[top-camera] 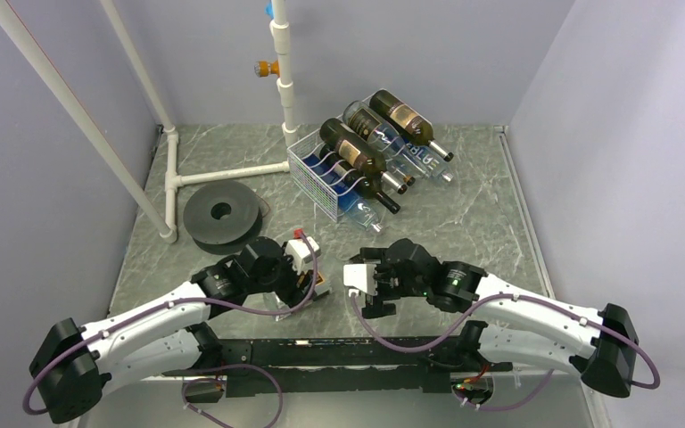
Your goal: Put the wine bottle on the wine rack
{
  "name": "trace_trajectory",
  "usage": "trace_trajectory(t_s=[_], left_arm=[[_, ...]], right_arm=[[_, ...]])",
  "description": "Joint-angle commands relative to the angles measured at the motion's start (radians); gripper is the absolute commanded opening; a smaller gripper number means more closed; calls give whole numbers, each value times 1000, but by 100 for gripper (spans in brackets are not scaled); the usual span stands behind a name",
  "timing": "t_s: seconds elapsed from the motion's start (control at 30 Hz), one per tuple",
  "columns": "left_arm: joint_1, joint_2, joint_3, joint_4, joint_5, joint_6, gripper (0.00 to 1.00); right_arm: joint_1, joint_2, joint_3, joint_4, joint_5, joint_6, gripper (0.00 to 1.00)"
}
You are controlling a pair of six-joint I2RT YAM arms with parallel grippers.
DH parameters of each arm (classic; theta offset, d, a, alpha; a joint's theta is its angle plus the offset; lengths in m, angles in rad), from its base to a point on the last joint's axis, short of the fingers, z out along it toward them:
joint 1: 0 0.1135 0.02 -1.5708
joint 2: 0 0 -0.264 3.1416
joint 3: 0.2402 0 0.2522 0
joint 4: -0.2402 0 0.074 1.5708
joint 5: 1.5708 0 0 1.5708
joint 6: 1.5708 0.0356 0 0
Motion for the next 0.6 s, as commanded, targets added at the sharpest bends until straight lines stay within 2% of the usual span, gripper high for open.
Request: trace_trajectory(t_s=[0.0,0.1,0.2,0.43,0.57], left_arm=[[0,-35,97,70,63,26,0],[0,-44,92,81,88,23,0],[0,-53,88,87,106,25,0],[-5,-54,103,77,120,30,0],[-9,-67,99,80,125,27,0]], right_arm=[[-15,19,42,-3,-21,-181,99],[-77,32,9,155,-119,-197,99],[-174,98,51,164,-327,-234,99],[-201,349,178,30,-425,-355,98],[-212,431,184,43,-444,-365,98]])
